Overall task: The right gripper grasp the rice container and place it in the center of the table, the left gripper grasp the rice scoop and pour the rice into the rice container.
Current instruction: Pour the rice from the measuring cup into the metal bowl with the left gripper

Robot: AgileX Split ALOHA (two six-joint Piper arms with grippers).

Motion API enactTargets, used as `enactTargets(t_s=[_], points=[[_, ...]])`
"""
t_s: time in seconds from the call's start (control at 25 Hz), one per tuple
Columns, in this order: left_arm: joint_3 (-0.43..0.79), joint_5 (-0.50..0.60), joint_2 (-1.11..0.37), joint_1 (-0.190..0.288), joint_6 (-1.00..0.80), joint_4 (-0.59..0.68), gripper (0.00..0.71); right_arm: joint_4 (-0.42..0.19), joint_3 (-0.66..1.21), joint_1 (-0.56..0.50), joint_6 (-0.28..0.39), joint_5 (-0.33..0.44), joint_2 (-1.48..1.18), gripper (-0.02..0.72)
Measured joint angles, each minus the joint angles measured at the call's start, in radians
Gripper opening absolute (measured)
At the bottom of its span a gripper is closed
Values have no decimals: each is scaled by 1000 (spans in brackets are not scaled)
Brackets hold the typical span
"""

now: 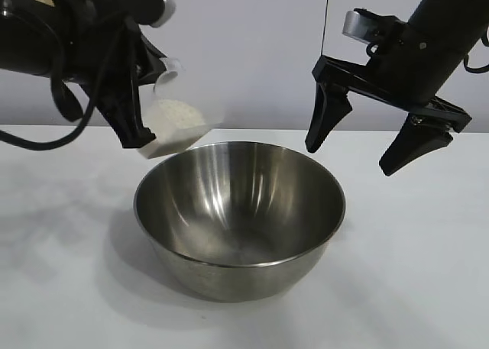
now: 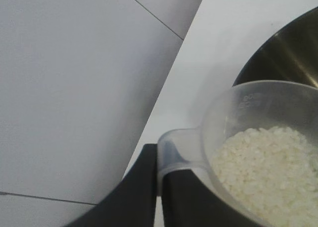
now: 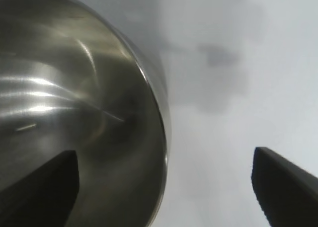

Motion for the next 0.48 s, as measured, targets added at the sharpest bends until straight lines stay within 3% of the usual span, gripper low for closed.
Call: enactTargets(t_s=[0.24, 0.48], points=[[-50, -3, 73, -48, 28, 60, 8, -9, 0, 0, 0, 0, 0, 652], [-54, -8, 116, -55, 108, 331, 8, -14, 0, 0, 0, 0, 0, 652]])
